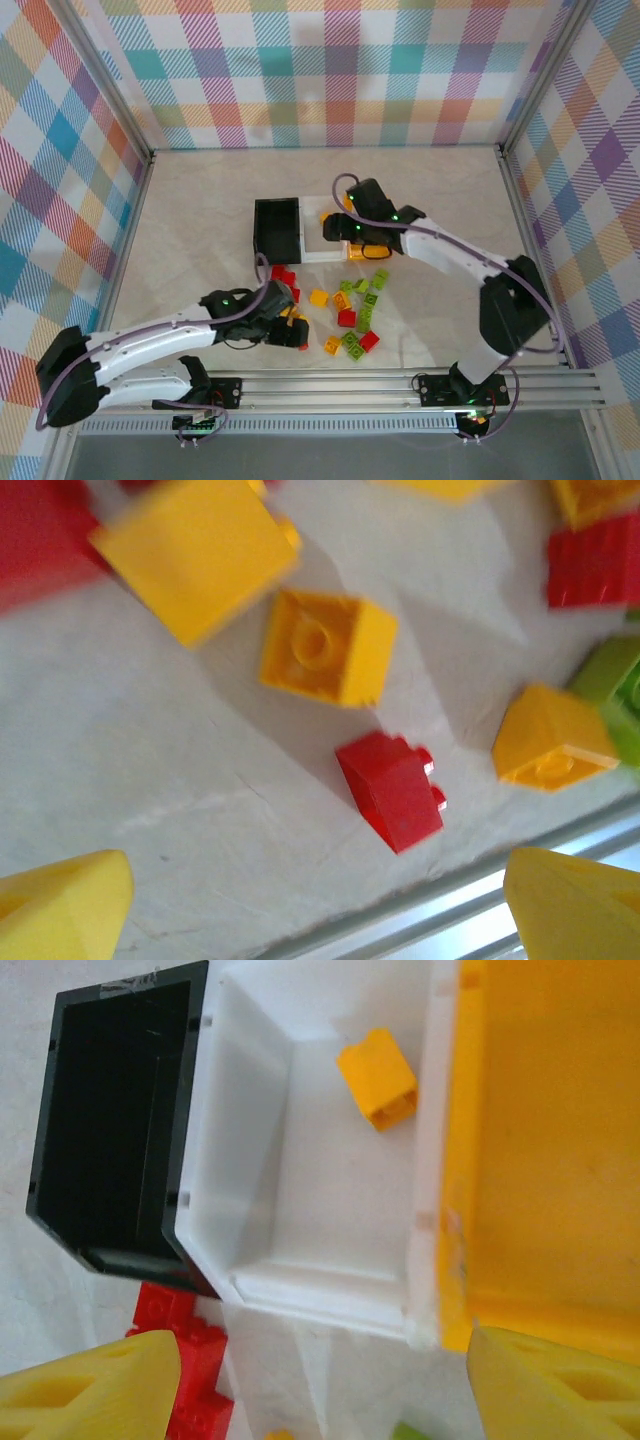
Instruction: Sort the legos into containers by color
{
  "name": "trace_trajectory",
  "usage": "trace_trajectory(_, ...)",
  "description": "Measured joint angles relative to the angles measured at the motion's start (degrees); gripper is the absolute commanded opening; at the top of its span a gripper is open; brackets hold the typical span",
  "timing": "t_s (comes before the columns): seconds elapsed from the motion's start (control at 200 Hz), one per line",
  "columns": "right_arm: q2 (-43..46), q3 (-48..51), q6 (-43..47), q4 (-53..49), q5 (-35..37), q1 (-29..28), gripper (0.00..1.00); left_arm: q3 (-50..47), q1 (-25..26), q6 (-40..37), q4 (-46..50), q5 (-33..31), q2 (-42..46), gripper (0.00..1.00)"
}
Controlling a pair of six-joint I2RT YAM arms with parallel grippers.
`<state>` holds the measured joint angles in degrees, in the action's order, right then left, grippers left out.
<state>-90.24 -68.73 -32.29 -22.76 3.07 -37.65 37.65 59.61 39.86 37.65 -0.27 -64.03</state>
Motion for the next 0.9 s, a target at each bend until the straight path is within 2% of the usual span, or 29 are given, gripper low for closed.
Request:
trace_trajectory(0.175, 7.8, 9.3, -0.5, 0.8, 1.1, 0.0, 0.78, 0.1, 4.8, 0.9, -2.3, -0.8, -7.6, 0.90)
trace_trajectory(0.42, 15.1, 16.3, -1.6, 0.9, 2.7, 0.0, 0.78, 3.0, 5.8, 0.3, -5.6, -2.1, -15.0, 0.76)
trace_trajectory(0.635, 18.4, 17.9, -1.8, 0.9, 4.0, 0.0, 0.78, 3.7, 5.9, -0.6, -7.8, -2.9, -19.1, 0.54)
trace_trajectory(0.9, 19.3, 18.6, -1.8, 0.9, 5.0, 0.0, 0.78, 3.8, 5.9, -0.9, -8.1, -3.7, -19.3, 0.29)
